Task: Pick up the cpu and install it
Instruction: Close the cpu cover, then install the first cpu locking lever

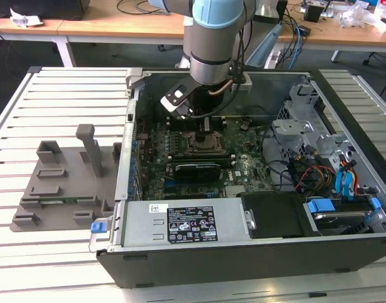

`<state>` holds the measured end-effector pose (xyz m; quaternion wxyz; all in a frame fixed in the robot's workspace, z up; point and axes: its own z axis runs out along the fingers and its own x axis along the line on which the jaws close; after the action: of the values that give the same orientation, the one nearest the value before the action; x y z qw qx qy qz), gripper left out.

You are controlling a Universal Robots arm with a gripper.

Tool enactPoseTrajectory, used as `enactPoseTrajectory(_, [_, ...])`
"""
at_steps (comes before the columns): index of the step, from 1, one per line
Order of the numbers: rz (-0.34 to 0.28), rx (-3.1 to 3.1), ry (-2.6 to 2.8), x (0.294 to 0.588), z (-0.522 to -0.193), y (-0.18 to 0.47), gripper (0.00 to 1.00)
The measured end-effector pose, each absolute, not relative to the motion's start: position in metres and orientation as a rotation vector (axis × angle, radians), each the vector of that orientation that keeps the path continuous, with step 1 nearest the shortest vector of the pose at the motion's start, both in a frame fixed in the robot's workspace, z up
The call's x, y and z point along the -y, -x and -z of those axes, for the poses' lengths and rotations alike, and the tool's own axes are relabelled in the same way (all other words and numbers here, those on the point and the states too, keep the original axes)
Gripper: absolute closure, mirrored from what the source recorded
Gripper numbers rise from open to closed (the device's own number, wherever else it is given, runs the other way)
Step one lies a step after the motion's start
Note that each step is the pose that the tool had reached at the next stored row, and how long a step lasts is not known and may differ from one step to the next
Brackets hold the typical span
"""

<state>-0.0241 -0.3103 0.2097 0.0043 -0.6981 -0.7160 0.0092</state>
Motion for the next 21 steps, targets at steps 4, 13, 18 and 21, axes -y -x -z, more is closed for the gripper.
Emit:
enactPoseTrajectory(4, [-0.029, 2.243, 2.187, 0.31, -0.22, 0.017, 0.89])
enactPoseTrajectory(13, [-0.029, 2.243, 2.187, 0.31, -0.24, 0.017, 0.89])
enactPoseTrajectory(18, [-0.029, 2.267, 2.162, 0.31, -0.241, 0.017, 0.89])
enactPoseTrajectory(21, [-0.029, 2.322, 2.104, 0.31, -0.241, 0.017, 0.89])
